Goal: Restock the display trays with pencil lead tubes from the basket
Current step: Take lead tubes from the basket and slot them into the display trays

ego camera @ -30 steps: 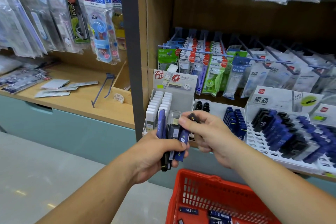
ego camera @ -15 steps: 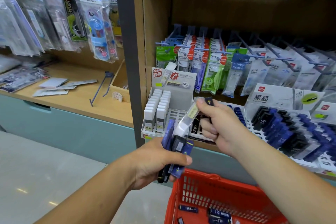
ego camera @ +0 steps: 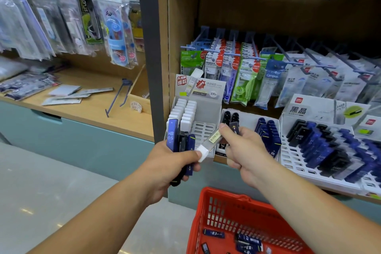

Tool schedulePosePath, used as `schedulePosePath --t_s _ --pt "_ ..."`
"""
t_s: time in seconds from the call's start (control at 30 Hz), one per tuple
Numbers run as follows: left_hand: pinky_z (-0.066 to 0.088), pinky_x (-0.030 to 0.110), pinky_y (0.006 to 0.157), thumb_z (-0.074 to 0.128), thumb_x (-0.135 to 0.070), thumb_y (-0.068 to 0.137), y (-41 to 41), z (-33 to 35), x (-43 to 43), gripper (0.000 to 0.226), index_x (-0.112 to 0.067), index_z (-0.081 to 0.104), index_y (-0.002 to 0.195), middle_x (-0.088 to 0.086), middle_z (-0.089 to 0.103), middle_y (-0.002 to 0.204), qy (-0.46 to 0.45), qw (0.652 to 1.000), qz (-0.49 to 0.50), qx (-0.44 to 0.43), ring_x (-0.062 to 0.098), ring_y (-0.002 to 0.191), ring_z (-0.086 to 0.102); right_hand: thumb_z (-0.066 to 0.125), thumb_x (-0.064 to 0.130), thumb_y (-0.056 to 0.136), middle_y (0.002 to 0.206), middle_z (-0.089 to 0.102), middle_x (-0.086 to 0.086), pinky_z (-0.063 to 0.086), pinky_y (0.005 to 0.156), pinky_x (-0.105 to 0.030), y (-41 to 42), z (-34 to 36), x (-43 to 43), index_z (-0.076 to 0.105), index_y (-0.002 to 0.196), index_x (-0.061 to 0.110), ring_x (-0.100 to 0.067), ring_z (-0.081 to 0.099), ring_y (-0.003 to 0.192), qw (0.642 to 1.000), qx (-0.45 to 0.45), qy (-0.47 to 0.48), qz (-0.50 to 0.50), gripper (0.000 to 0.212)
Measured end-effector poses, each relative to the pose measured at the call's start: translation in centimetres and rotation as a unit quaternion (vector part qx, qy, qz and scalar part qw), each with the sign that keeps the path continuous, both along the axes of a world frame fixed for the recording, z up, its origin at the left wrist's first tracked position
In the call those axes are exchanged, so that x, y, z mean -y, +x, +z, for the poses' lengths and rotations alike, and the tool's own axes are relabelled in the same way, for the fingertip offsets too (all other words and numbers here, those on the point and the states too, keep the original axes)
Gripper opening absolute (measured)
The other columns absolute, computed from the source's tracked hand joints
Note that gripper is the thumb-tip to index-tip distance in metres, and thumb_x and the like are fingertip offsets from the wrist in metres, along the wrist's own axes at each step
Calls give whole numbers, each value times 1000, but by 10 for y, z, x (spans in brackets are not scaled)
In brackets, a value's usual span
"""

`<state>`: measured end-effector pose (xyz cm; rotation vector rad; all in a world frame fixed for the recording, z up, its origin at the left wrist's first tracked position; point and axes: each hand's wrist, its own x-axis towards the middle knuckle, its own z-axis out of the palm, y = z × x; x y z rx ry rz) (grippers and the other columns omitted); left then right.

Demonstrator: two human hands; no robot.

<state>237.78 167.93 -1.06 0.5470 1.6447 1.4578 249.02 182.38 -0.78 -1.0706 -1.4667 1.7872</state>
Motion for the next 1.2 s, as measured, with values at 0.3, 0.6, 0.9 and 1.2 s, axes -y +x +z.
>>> schedulePosePath --t_s 0.3,0.6,0.9,1.2 --pt "39 22 43 71 -3 89 -9 6 5 8 -4 67 95 14 63 70 24 996 52 68 14 47 55 62 17 76 100 67 13 55 87 -37 6 -8 6 74 94 28 -8 66 99 827 109 512 203 24" --pt "36 23 44 75 -14 91 -17 7 7 13 -6 67 96 13 60 71 55 990 60 118 15 50 51 82 25 85 78 64 10 48 66 -24 -13 -5 12 75 79 19 -5 60 69 918 86 368 120 11" --pt "40 24 44 78 -3 85 -32 -4 17 14 -2 67 93 16 62 71 2 990 91 107 17 52 53 83 12 82 82 71 -14 51 73 -33 -37 -10 3 73 86 10 -14 61 72 973 51 224 15 12" --pt "43 26 47 79 -3 85 -40 -14 20 20 -4 66 100 15 65 70 -11 991 98 90 19 58 57 79 14 86 72 66 17 44 67 -12 -56 -13 8 67 80 28 2 59 73 923 74 372 70 19"
